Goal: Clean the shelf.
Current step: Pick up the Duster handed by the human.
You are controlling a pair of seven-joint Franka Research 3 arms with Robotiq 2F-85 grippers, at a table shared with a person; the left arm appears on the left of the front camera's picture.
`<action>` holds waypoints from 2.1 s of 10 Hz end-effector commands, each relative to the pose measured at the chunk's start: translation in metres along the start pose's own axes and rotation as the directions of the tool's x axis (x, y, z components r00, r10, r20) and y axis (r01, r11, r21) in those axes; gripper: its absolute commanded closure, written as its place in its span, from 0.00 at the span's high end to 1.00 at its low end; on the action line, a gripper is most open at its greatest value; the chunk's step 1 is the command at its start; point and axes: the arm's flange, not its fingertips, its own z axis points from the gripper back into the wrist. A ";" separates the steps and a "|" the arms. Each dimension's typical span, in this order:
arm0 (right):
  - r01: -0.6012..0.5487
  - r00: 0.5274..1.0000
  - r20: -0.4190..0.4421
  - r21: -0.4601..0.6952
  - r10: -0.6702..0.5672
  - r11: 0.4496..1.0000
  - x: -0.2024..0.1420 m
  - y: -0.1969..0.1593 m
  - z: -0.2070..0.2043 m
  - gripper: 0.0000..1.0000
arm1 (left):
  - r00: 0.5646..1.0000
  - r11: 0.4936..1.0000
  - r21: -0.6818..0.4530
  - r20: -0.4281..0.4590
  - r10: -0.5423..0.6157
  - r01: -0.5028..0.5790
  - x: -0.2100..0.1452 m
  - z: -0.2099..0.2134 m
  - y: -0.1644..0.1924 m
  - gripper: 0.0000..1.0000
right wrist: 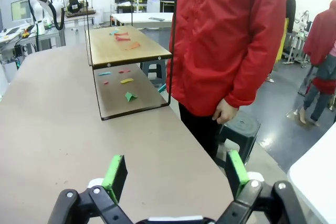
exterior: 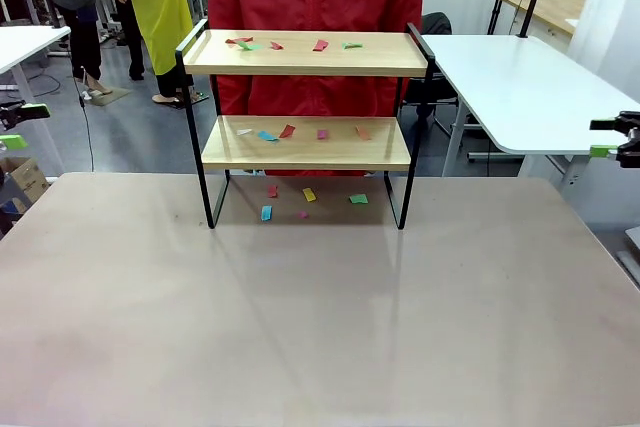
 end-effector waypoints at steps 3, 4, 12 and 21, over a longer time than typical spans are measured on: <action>0.017 0.999 0.028 -0.006 -0.016 1.000 0.012 0.009 0.007 1.00 | 0.999 0.999 0.043 0.032 0.013 -0.014 0.007 -0.004 -0.010 1.00; 0.023 0.999 0.029 -0.004 -0.022 1.000 0.012 0.009 0.007 1.00 | 0.999 0.998 0.052 0.033 0.019 -0.021 0.007 -0.004 -0.010 1.00; -0.004 1.000 0.016 -0.008 0.004 1.000 0.008 0.004 0.009 1.00 | 1.000 1.000 0.029 0.019 0.012 -0.012 -0.001 -0.001 -0.009 1.00; -0.004 1.000 0.016 -0.008 0.004 1.000 0.008 0.004 0.009 1.00 | 1.000 1.000 0.029 0.019 0.012 -0.012 -0.001 -0.001 -0.009 1.00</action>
